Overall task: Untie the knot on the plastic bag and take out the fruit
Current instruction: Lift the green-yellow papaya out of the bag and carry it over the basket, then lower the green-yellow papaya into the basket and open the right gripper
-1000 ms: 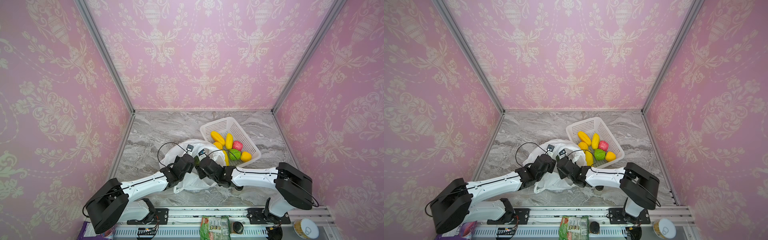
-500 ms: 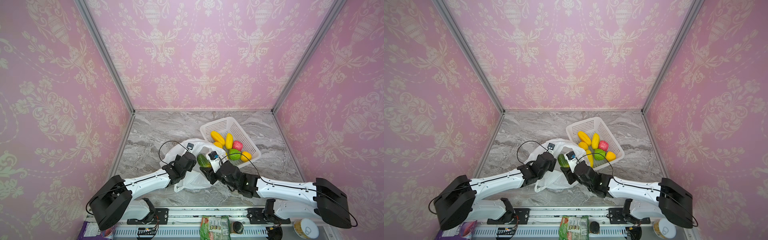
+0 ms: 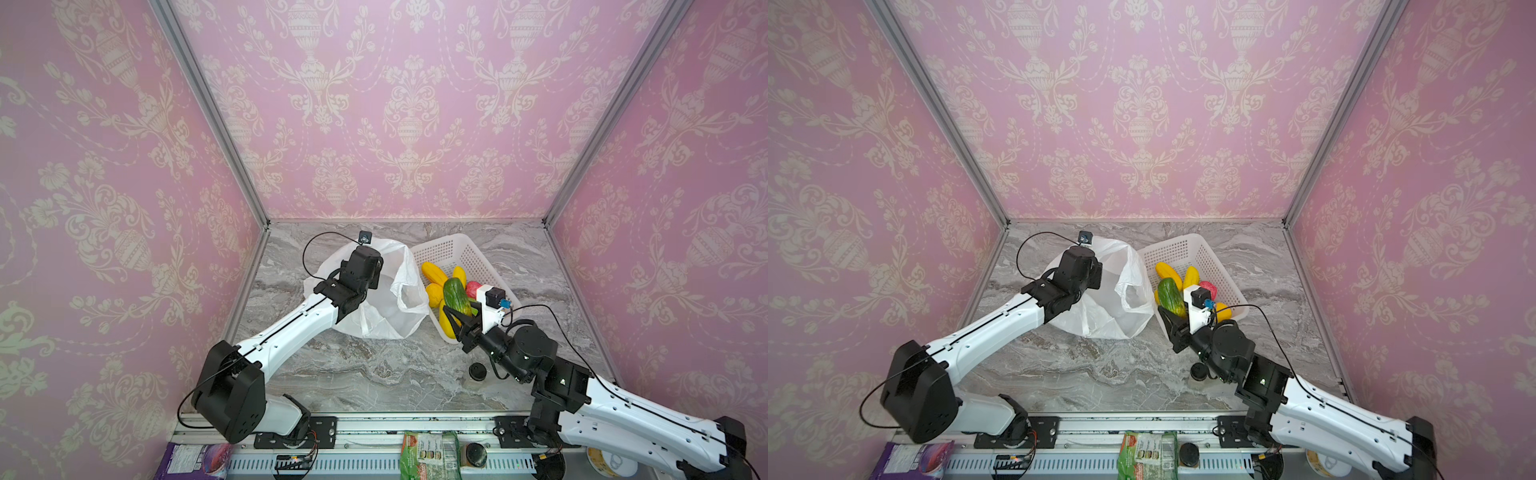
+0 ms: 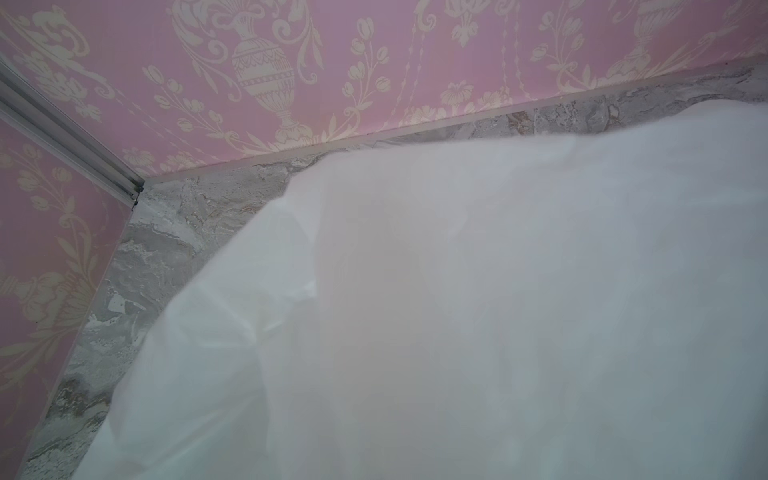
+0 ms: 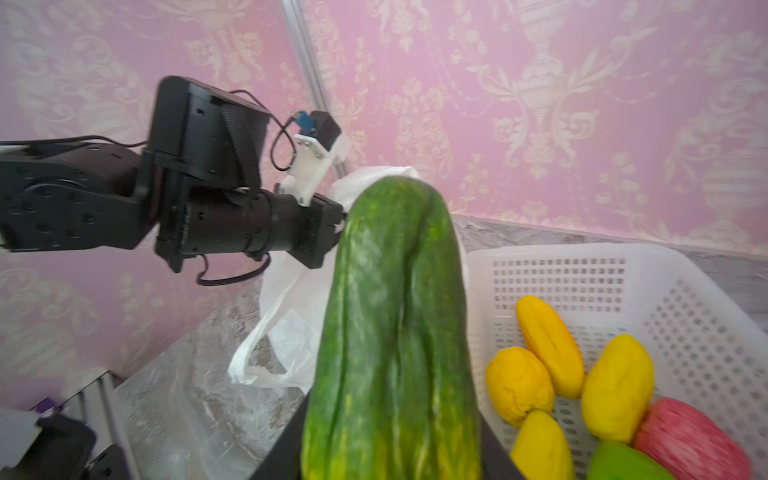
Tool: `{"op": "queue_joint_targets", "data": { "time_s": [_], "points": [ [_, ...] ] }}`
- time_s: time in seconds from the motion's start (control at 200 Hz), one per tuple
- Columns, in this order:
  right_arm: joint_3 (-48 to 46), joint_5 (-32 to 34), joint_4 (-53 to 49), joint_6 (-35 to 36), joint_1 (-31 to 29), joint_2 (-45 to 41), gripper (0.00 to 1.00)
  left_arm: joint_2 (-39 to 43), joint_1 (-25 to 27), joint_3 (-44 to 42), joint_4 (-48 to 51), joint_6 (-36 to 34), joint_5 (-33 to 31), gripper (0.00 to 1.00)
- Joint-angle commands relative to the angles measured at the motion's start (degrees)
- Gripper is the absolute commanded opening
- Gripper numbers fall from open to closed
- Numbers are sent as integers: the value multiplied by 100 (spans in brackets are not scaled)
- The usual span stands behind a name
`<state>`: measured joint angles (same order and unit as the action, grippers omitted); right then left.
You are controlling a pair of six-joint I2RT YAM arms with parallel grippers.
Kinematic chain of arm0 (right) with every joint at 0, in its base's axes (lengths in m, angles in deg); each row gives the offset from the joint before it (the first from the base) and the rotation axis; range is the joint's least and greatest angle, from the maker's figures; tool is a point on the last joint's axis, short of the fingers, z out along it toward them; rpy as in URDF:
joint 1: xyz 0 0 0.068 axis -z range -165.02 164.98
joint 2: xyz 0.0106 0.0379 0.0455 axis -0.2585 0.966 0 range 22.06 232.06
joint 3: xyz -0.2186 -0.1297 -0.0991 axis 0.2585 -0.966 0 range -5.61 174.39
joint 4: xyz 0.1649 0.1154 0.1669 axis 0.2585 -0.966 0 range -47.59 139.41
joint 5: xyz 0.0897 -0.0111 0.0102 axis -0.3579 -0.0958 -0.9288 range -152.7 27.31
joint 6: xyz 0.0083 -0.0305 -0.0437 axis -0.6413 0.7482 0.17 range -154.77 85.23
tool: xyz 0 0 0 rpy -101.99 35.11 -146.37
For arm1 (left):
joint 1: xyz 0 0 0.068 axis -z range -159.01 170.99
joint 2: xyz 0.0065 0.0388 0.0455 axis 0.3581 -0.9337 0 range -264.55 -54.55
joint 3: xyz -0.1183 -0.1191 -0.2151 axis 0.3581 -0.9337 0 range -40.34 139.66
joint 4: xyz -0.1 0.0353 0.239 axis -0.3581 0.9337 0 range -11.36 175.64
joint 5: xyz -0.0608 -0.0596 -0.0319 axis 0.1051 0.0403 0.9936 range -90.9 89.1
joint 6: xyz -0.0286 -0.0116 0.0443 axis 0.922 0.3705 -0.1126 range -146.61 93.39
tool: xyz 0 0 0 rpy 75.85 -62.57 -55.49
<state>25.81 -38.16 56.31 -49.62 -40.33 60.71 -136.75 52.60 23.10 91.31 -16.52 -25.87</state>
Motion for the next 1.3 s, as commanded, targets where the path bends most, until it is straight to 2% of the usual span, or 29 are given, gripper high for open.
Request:
{"op": "queue_joint_targets", "data": {
  "time_s": [0.0,0.135,0.24,0.35,0.395,0.55,0.69,0.976,1.146,1.216,1.296],
  "points": [
    [267,870,-868,-272,464,-46,29,-179,-210,436,473,-453,-300,0],
    [352,794,-1389,-885,1391,260,29,-275,-430,746,358,-663,-366,0],
    [404,219,-1591,-1294,2294,787,30,-523,-713,1078,279,-765,-266,0],
    [575,-732,-1486,-1451,3115,1603,30,-913,-960,1535,235,-895,-278,0],
    [698,-958,-1392,-1384,3251,1986,35,-1064,-1069,1729,180,-929,-284,0],
    [1501,-1478,-1417,-1163,3384,3474,37,-1655,-1488,2566,248,-946,-56,0],
    [2105,-1602,-1116,-1102,3392,4459,38,-2056,-1554,3181,340,-1149,181,0],
    [4148,-1420,-1563,-892,3413,6554,45,-2277,-1546,2865,228,-1019,1135,0],
    [4546,-1306,-1786,-862,3435,6910,73,-1945,-1553,2415,205,-887,1705,0],
    [4549,-1260,-1806,-839,3439,6809,81,-1817,-1553,2396,330,-828,1936,9],
    [4503,-1216,-1862,-821,3439,6590,90,-1656,-1553,2371,474,-744,2079,24]
  ]
}}
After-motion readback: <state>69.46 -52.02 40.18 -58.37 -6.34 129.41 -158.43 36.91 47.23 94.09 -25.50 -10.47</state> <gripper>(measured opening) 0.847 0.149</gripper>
